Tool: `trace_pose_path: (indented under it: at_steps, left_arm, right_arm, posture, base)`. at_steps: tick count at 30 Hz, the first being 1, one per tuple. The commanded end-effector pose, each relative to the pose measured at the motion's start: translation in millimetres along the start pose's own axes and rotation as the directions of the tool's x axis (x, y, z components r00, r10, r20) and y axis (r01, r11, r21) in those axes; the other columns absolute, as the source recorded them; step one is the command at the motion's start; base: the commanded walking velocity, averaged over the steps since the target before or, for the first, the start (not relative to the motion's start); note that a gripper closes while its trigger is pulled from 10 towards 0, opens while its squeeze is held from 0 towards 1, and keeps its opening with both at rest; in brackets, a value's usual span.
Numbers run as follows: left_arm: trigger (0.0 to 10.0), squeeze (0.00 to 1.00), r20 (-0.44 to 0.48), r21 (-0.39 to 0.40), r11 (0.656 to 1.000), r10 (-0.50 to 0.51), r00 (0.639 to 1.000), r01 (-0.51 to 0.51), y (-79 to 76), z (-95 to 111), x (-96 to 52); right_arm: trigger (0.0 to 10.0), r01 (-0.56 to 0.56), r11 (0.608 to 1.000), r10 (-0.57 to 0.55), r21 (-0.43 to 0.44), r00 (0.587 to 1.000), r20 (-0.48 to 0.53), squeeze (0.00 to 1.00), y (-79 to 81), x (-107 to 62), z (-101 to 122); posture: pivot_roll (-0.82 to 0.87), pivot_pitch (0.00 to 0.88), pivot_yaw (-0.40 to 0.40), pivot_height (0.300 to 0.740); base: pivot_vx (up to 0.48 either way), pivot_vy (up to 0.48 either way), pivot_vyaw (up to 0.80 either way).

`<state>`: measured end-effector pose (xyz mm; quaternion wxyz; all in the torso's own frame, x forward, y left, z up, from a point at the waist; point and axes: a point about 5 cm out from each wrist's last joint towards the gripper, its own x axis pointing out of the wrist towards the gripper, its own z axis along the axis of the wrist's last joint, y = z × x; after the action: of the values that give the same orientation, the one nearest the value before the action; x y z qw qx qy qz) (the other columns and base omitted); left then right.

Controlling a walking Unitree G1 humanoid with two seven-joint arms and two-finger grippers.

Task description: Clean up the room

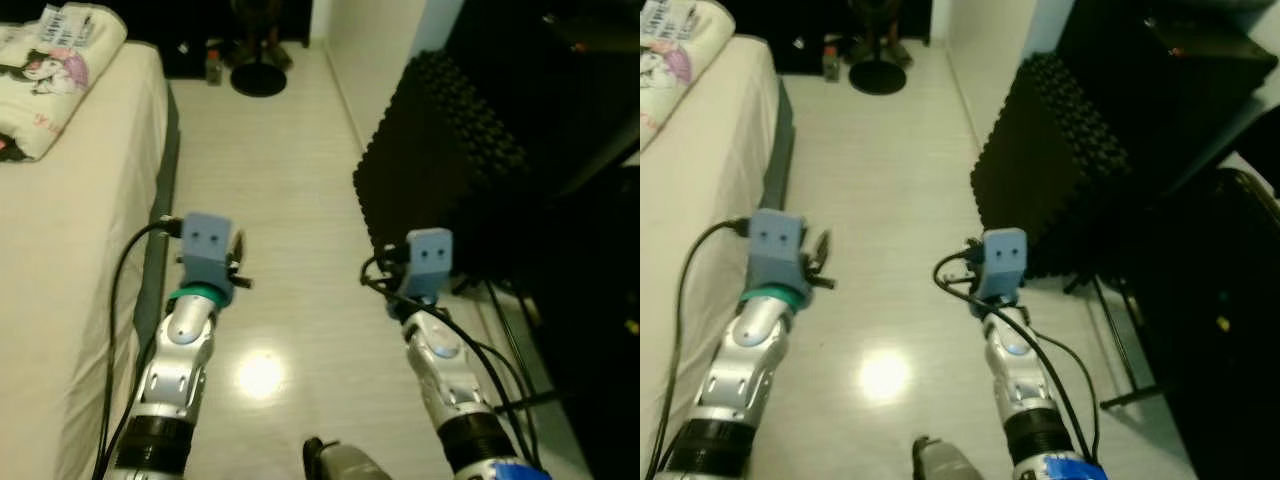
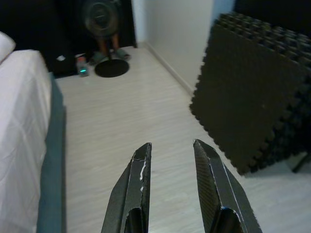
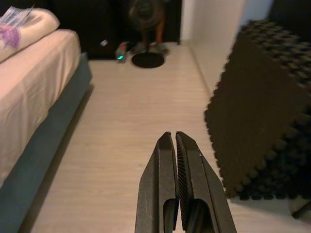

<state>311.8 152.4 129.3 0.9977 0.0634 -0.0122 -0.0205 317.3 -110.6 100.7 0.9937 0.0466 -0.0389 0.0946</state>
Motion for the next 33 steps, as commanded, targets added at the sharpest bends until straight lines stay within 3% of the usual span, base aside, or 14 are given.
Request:
trace_pose_path:
  at_steps: [1, 7, 17, 20, 26, 29, 33]
  left_arm:
    - [10.0, 0.0, -0.025, 0.001, 1.0, -0.005, 1.0, 0.005, 0.7, -6, -1.2]
    - [10.0, 0.0, -0.025, 0.022, 0.999, -0.025, 0.999, 0.025, 2.1, -5, -1.4]
    - [10.0, 0.0, -0.005, 0.051, 0.998, -0.021, 1.0, 0.022, 11.3, 3, 0.6]
    - [10.0, 0.0, -0.02, 0.112, 0.993, -0.037, 0.999, 0.039, 16.8, -3, -4.2]
    - [10.0, 0.0, 0.005, 0.128, 0.99, -0.06, 0.998, 0.059, 17.2, 2, -0.4]
    - [10.0, 0.0, 0.004, 0.104, 0.994, -0.022, 1.0, 0.021, 15.1, -1, 2.2]
    - [10.0, 0.0, 0.007, 0.12, 0.992, -0.04, 0.999, 0.039, 12.1, -2, -0.9]
  right_arm:
    - [10.0, 0.007, 1.0, -0.006, 0.008, 1.0, -0.027, 0.0, 0.9, -2.8, -8]
    - [10.0, 0.028, 1.0, -0.028, 0.012, 1.0, -0.013, 0.0, 0.2, -1.5, -7]
    - [10.0, 0.043, 0.999, -0.043, 0.0, 0.999, 0.012, 0.0, -2.7, 0.0, 0]
    - [10.0, 0.032, 0.999, -0.032, -0.006, 0.999, 0.036, 0.0, 4.3, 1.8, 4]
    - [10.0, 0.017, 1.0, -0.016, -0.002, 0.998, 0.054, 0.0, 7.9, 5.1, 9]
    - [10.0, 0.008, 0.998, -0.003, -0.058, 0.997, 0.078, 0.0, -0.9, 4.8, 17]
    - [10.0, 0.037, 0.998, -0.032, -0.059, 0.995, 0.091, 0.0, -8.4, 3.6, 21]
  posture:
    - [-0.04, 0.072, 0.005, 0.74]
    - [-0.04, 0.059, 0.04, 0.74]
    - [-0.03, 0.049, 0.046, 0.74]
    - [-0.03, 0.04, 0.054, 0.74]
    - [-0.06, 0.029, 0.03, 0.74]
    - [-0.06, 0.015, 0.031, 0.74]
    - [-0.04, 0.013, 0.007, 0.74]
  base:
    - [0.0, 0.0, -0.79]
    - [0.0, 0.0, -0.77]
    - [0.0, 0.0, 0.0]
    - [0.0, 0.0, 0.0]
    - [0.0, 0.0, 0.0]
    - [0.0, 0.0, 0.0]
    - [0.0, 0.0, 0.0]
